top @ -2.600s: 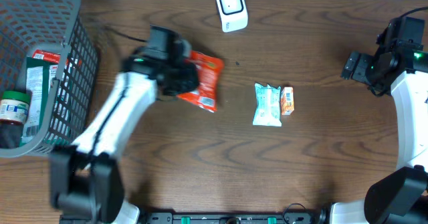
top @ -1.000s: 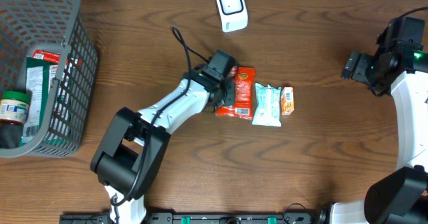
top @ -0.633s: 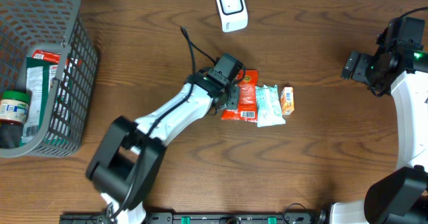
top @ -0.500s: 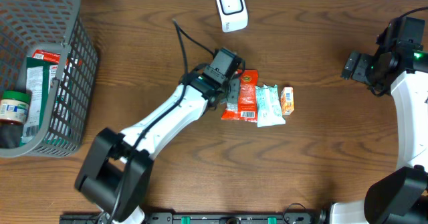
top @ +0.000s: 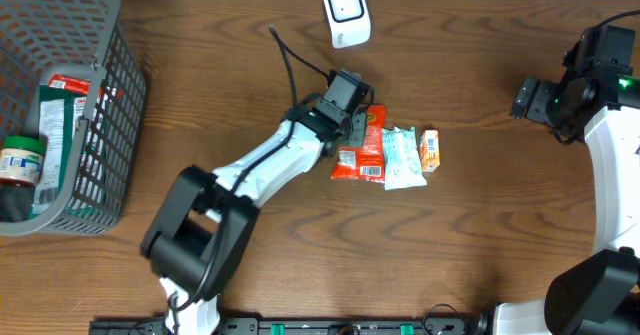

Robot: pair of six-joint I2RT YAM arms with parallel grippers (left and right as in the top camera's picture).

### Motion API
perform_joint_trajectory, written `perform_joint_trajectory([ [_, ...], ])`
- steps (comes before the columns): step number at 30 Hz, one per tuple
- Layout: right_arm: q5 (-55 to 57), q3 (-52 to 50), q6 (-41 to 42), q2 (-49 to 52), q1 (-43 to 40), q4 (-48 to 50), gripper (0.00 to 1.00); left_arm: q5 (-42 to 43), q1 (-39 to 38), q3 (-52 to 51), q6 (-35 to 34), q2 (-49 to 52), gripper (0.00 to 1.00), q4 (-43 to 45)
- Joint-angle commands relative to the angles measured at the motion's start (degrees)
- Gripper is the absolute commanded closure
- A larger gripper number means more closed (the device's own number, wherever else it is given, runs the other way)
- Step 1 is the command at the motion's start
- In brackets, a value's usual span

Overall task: Scan the item barcode
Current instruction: 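Lower the red bag left of the wet-wipe pack and open the left gripper, then withdraw the left arm back to the basket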

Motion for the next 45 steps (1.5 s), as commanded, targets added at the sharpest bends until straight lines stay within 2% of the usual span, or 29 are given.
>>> perform_joint_trajectory([
  [1, 0.3, 0.5, 0.0, -0.2, 0.0, 0.0, 0.01, -0.7, -0.9, 0.5, -0.5, 2.9, 0.92, 0.7],
  [7, 0.3, 0.5, 0.0, -0.2, 0.0, 0.0, 0.01, -1.0, -1.0, 0.7, 1.8, 1.8, 0.92, 1.9],
  [14, 0.3, 0.5, 0.0, -0.2, 0.0, 0.0, 0.01, -1.1, -1.0, 0.9, 2.1, -5.8, 0.92, 1.4],
  [16, 0.3, 0.5, 0.0, -0.2, 0.0, 0.0, 0.01, -1.1, -0.3, 1.9, 2.1, -8.1, 0.92, -1.0],
  [20, 0.3, 0.5, 0.0, -0.2, 0.0, 0.0, 0.01, -1.1, 3.9, 11.9, 2.4, -11.3, 0.92, -16.1],
  [24, 0.3, 0.5, 0.0, -0.2, 0.0, 0.0, 0.01, -1.3, 10.1, 25.8, 6.5, -12.1, 0.91, -32.8],
  [27, 0.3, 0.5, 0.0, -0.2, 0.0, 0.0, 0.01, -5.8, 15.9, 35.4, 7.3, -12.1, 0.85, -43.6],
  [29, 0.3, 0.5, 0.0, -0.2, 0.0, 0.0, 0.01, -9.4, 20.5, 39.8, 7.3, -12.2, 0.85, -48.5],
  [30, 0.3, 0.5, 0.0, -0.2, 0.0, 0.0, 0.01, -10.6, 23.0, 41.4, 7.3, -12.4, 0.83, -50.2],
  [32, 0.3, 0.5, 0.0, -0.2, 0.0, 0.0, 0.01, -11.9, 28.2, 42.6, 7.3, -13.0, 0.57, -51.6],
  [36, 0.3, 0.5, 0.0, -0.2, 0.0, 0.0, 0.01, -11.8, 39.7, 42.7, 7.2, -13.8, 0.40, -52.3],
  [39, 0.3, 0.5, 0.0, -0.2, 0.0, 0.0, 0.01, -11.8, 47.7, 42.2, 7.2, -13.7, 0.33, -52.9],
  [45, 0.3, 0.5, 0.0, -0.2, 0.0, 0.0, 0.01, -11.8, 61.8, 38.7, 9.7, -13.0, 0.30, -52.7],
])
